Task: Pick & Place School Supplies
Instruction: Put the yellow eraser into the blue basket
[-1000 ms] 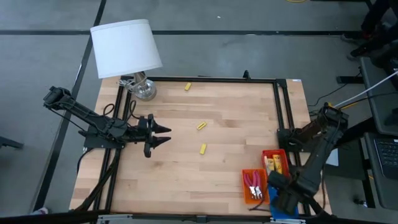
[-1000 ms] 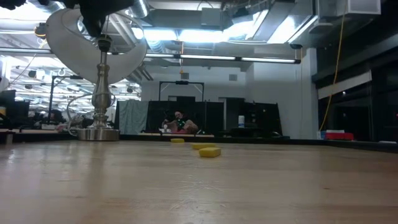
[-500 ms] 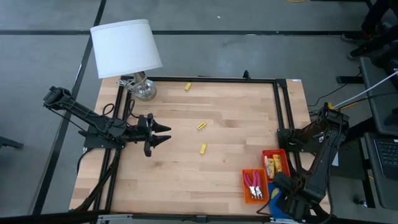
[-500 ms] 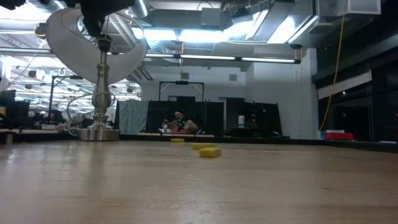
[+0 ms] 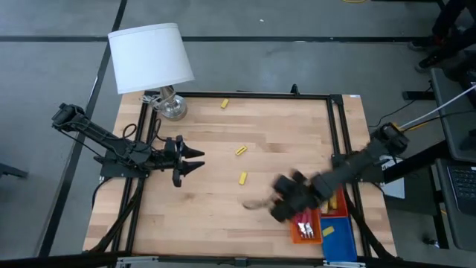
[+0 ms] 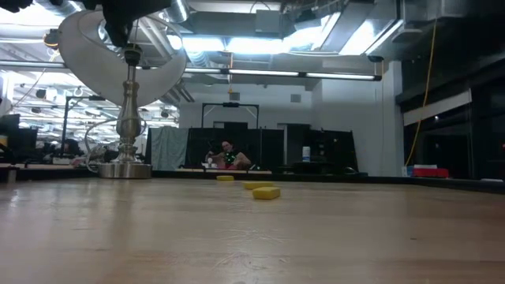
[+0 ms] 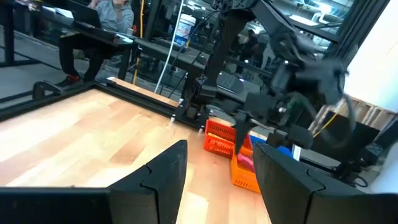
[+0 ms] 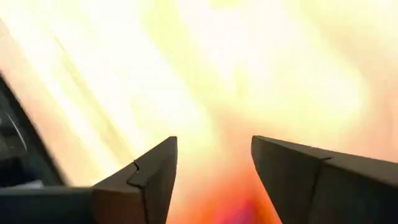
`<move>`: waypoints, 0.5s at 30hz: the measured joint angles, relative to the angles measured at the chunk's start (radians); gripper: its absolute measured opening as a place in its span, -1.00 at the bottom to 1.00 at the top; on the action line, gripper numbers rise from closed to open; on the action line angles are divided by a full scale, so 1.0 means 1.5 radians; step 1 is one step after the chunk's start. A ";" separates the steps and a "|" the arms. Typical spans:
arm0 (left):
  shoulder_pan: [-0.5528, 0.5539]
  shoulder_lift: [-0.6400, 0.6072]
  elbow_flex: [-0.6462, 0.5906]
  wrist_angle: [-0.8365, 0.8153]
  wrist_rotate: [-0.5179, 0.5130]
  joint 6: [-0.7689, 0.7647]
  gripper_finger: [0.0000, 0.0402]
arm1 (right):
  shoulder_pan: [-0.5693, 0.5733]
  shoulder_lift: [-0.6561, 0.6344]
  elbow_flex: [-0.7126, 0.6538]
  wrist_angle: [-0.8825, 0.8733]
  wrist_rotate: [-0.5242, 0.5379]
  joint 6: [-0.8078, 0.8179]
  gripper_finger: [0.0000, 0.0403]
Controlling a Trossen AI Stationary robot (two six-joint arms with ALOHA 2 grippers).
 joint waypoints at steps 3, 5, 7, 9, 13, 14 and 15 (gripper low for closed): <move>0.000 -0.004 0.000 -0.004 -0.007 0.009 -0.10 | -0.105 0.003 0.001 0.121 0.015 -0.267 -0.02; 0.000 -0.008 0.000 -0.017 -0.016 0.010 -0.10 | -0.172 0.014 0.001 0.171 -0.021 -0.426 -0.04; 0.000 -0.015 0.000 -0.056 -0.027 0.008 -0.10 | -0.233 0.031 0.001 0.204 -0.076 -0.565 -0.07; -0.003 -0.023 0.000 -0.093 -0.030 0.007 -0.10 | -0.286 0.055 0.001 0.235 -0.140 -0.688 -0.10; -0.019 -0.027 0.000 -0.177 -0.030 -0.023 -0.10 | -0.350 0.091 0.000 0.281 -0.292 -0.934 -0.19; -0.023 -0.028 0.000 -0.188 -0.031 -0.034 -0.10 | -0.359 0.096 0.000 0.279 -0.327 -0.985 -0.21; -0.028 -0.028 0.000 -0.200 -0.033 -0.045 -0.10 | -0.366 0.101 0.000 0.279 -0.352 -1.030 -0.23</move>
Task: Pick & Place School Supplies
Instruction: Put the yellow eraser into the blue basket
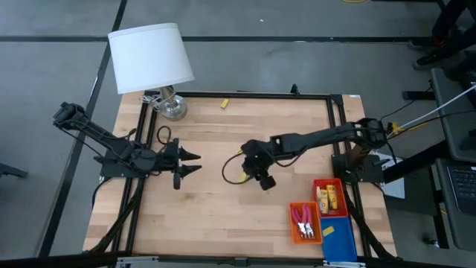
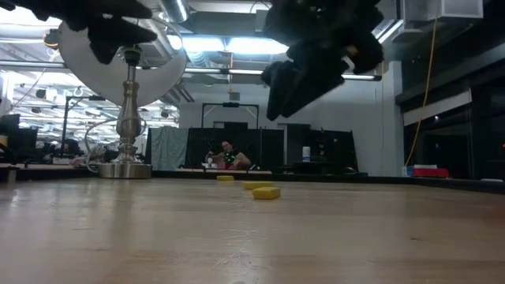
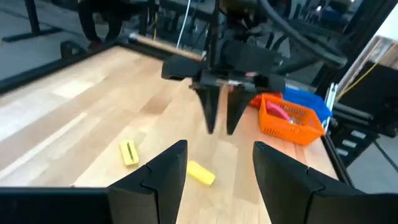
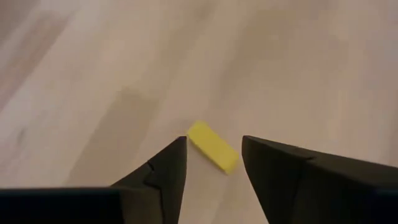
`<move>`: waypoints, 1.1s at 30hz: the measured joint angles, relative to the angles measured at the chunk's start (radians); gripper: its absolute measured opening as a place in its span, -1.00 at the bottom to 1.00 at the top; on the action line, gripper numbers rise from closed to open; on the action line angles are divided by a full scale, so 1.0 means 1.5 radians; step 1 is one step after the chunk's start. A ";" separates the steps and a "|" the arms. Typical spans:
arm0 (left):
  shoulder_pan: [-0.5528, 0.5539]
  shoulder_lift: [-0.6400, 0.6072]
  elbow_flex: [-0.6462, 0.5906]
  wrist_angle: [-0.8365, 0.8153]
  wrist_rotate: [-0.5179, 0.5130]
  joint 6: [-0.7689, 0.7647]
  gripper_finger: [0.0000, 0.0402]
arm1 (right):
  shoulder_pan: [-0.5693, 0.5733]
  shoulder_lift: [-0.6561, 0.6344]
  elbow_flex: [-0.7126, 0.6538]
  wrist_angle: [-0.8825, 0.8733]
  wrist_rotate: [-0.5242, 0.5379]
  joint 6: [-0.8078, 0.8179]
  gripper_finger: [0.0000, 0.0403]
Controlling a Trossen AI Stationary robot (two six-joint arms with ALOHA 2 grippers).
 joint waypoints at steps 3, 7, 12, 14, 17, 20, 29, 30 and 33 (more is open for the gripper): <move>-0.014 0.000 0.000 -0.017 -0.015 -0.029 -0.10 | -0.010 0.004 -0.001 -0.009 -0.036 -0.112 -0.27; -0.023 0.000 0.000 -0.020 -0.057 -0.053 -0.10 | -0.010 0.004 0.000 -0.005 -0.057 -0.264 -0.29; -0.025 0.000 0.000 -0.020 -0.085 -0.073 -0.10 | -0.011 0.038 -0.001 0.004 -0.061 -0.346 -0.30; -0.025 0.000 0.000 -0.020 -0.088 -0.077 -0.10 | -0.012 0.055 0.000 0.010 -0.064 -0.377 -0.30; -0.025 0.000 0.000 -0.020 -0.090 -0.096 -0.10 | -0.011 0.080 0.000 0.020 -0.054 -0.424 -0.30; -0.025 0.000 0.000 -0.020 -0.092 -0.116 -0.10 | -0.011 0.095 0.000 0.028 -0.051 -0.449 -0.30; -0.025 0.000 0.000 -0.020 -0.103 -0.146 -0.10 | -0.026 0.117 0.001 0.098 -0.049 -0.468 -0.30; -0.025 0.000 0.000 -0.019 -0.103 -0.146 -0.10 | -0.029 0.117 0.001 0.097 -0.050 -0.466 -0.30; -0.025 0.000 0.000 -0.018 -0.102 -0.146 -0.10 | -0.032 0.117 0.001 0.085 -0.055 -0.464 -0.30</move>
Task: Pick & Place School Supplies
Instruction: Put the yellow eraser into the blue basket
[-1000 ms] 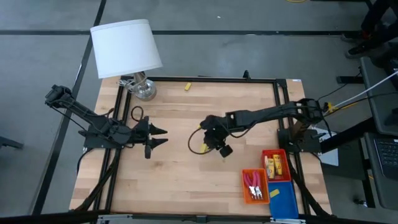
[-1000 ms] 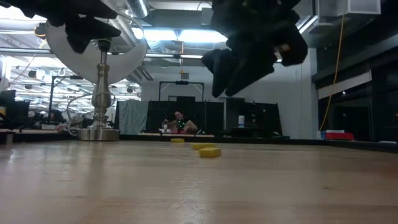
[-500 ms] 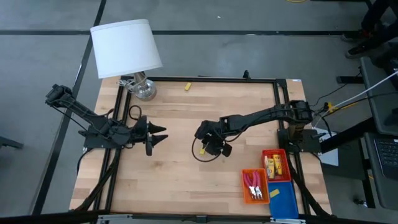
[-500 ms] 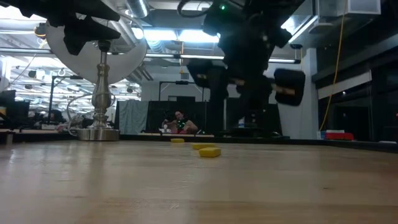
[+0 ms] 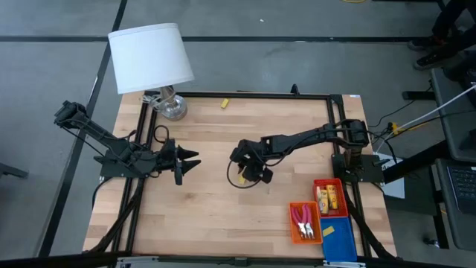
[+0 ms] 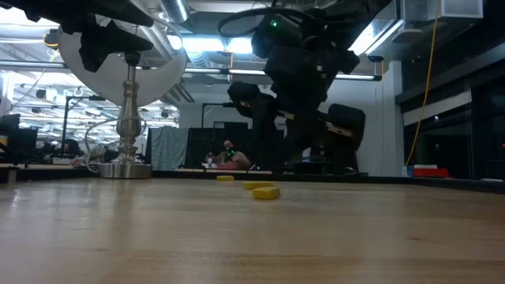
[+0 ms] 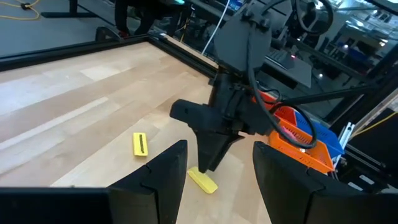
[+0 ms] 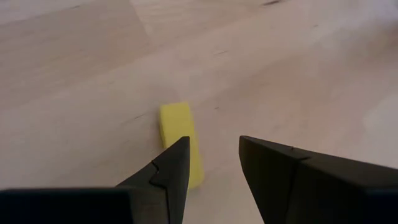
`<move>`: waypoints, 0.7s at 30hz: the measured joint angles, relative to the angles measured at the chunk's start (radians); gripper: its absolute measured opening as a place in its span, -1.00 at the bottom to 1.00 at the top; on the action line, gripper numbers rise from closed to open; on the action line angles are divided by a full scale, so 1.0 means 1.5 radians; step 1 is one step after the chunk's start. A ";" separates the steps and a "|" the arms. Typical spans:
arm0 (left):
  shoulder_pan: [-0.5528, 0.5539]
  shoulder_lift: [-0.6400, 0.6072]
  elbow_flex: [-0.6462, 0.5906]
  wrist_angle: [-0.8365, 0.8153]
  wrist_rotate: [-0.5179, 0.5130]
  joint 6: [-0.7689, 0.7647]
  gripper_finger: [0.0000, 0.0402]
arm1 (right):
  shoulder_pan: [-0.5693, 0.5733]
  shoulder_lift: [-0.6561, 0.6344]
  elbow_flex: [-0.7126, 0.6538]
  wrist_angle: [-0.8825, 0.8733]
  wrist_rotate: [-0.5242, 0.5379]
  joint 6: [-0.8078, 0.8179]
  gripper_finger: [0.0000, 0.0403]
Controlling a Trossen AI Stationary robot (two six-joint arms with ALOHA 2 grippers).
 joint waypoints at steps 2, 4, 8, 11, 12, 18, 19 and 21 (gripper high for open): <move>0.000 0.000 0.000 0.000 0.000 0.000 -0.10 | 0.001 0.000 0.000 -0.008 -0.005 0.001 -0.30; 0.000 0.000 0.000 0.000 0.001 0.000 -0.10 | 0.002 0.000 0.000 -0.005 -0.018 0.002 -0.30; 0.000 0.000 0.000 0.000 0.003 0.000 -0.10 | 0.001 0.013 0.001 0.001 -0.021 0.012 -0.30; 0.000 0.000 0.000 0.001 0.017 0.000 -0.10 | 0.001 0.036 -0.001 0.008 -0.018 0.018 -0.30; 0.000 0.000 0.000 0.001 0.022 0.000 -0.10 | 0.002 0.041 -0.001 0.010 -0.015 0.018 -0.30; 0.000 0.000 0.000 0.003 0.049 -0.006 -0.10 | 0.003 0.057 0.000 0.038 0.007 0.019 -0.30; 0.000 0.000 0.000 0.003 0.050 -0.007 -0.10 | 0.003 0.057 0.000 0.040 0.009 0.019 -0.30; 0.000 0.000 0.000 0.003 0.054 -0.010 -0.10 | 0.003 0.057 0.000 0.040 0.011 0.019 -0.30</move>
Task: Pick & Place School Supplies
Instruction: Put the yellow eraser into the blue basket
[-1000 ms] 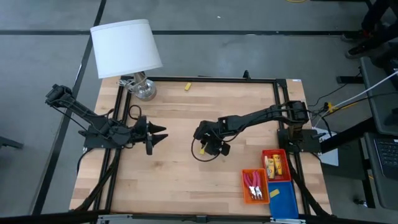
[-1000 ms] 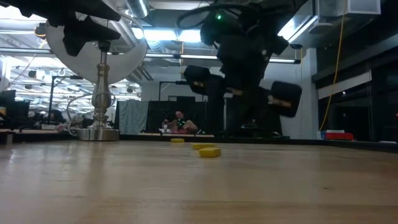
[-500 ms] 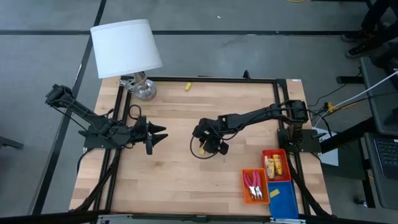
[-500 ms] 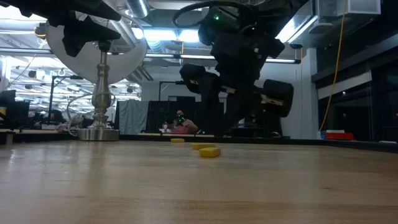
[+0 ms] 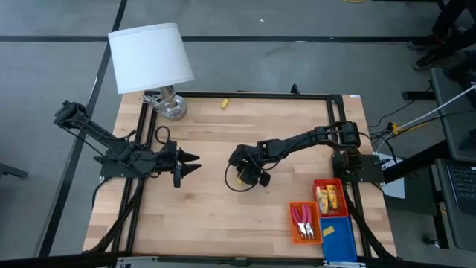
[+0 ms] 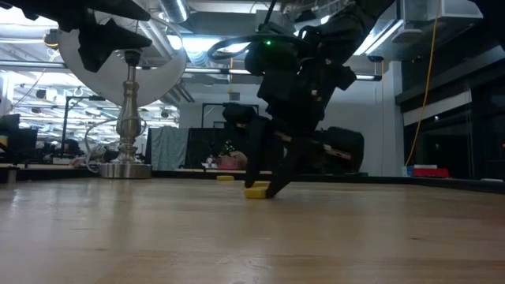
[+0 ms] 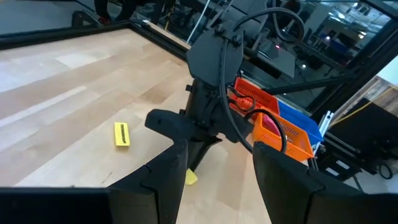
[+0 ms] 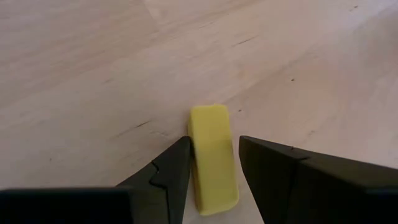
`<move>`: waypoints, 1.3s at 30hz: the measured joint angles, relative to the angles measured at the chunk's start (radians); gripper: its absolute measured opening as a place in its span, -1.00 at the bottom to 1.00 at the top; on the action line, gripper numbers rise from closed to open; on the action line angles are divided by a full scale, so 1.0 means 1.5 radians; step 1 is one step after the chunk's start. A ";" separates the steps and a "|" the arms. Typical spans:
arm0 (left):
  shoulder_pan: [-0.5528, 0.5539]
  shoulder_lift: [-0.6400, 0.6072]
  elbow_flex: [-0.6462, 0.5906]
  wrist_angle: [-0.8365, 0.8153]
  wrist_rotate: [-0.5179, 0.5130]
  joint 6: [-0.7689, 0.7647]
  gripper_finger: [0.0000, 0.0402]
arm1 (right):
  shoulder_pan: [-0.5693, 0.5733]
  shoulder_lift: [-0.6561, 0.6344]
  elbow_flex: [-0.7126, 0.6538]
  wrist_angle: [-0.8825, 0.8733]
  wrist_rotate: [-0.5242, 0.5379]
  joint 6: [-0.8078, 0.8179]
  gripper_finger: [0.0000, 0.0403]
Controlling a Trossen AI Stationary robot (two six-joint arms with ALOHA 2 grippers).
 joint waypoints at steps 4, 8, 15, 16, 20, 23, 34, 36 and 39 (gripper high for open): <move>0.000 0.000 0.000 0.000 0.008 -0.001 -0.10 | -0.001 0.007 0.001 0.000 -0.008 0.021 -0.30; 0.000 0.000 0.000 0.009 0.011 -0.001 -0.10 | -0.002 0.016 0.002 0.009 -0.015 0.036 -0.30; 0.000 0.000 0.000 0.026 0.011 0.005 -0.10 | -0.002 0.018 0.002 0.010 -0.025 0.093 -0.30; 0.000 0.000 0.000 0.028 0.011 0.008 -0.10 | -0.002 0.018 0.002 0.009 -0.025 0.109 -0.30; 0.000 0.000 0.000 0.034 0.011 0.010 -0.10 | -0.002 0.019 0.002 0.008 -0.025 0.170 -0.30; 0.000 0.000 0.000 0.038 0.011 0.011 -0.10 | -0.002 0.019 0.002 0.005 -0.033 0.210 -0.30; 0.000 0.000 0.000 0.050 0.018 0.029 -0.10 | 0.015 0.015 0.000 0.003 -0.035 0.368 -0.44; 0.000 0.000 0.000 0.050 0.023 0.034 -0.10 | 0.017 0.014 0.000 0.004 -0.032 0.413 -0.48; 0.000 0.000 0.000 0.050 0.032 0.041 -0.10 | 0.020 0.014 0.000 0.005 -0.032 0.499 -0.51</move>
